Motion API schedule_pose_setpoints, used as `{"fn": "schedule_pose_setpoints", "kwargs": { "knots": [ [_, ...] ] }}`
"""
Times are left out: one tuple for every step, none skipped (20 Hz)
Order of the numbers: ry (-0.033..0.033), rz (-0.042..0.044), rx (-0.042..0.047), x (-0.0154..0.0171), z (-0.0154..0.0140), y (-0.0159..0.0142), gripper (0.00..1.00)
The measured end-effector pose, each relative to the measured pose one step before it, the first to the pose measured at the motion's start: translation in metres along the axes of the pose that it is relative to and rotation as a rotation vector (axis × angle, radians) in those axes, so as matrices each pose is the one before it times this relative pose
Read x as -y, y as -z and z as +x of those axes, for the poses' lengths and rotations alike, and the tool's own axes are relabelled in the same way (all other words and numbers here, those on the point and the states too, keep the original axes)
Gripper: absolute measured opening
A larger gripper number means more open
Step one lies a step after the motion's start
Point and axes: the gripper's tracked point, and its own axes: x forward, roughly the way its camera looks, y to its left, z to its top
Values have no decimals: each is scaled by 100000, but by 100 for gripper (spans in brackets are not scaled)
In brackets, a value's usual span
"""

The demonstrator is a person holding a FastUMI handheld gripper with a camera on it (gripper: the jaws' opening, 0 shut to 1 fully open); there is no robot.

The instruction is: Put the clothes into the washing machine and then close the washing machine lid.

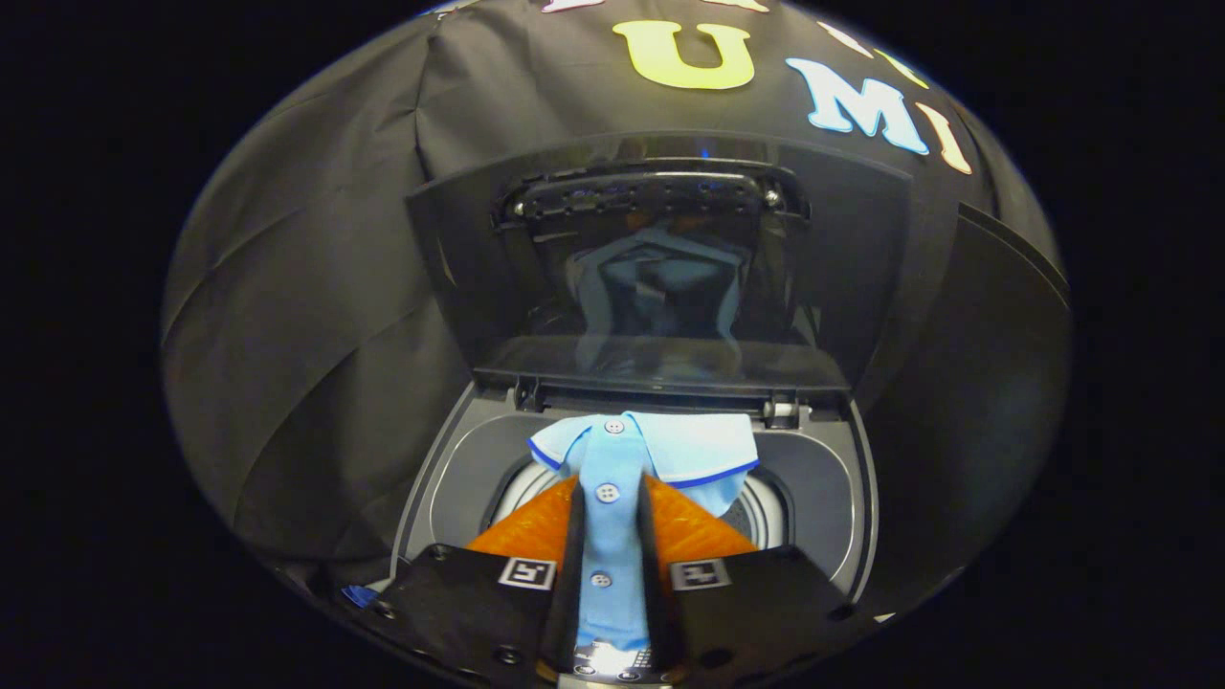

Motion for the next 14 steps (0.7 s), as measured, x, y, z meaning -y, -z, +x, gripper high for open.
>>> {"fn": "schedule_pose_setpoints", "kwargs": {
  "knots": [
    [331,-844,967,-144,-171,-41,37],
    [1329,-1309,1212,330,-210,-426,45],
    [904,-1034,640,111,-598,248,53],
    [258,-666,543,199,-124,-117,60],
    [-240,-1,1123,-82,293,100,68],
    [-255,162,1106,-67,-250,-175,75],
    [-386,272,1521,-87,-443,-285,83],
    [-218,143,2213,-13,-370,-754,91],
    [-37,-79,2570,-4,-543,-701,98],
    [3,-358,3474,82,-819,-895,98],
    [306,-587,3628,-14,-613,-1207,98],
    [369,-526,3897,84,-485,-1366,98],
    [223,-235,3589,-6,-444,-1013,98],
    [392,-148,4368,139,-376,-1641,98]
  ]
}}
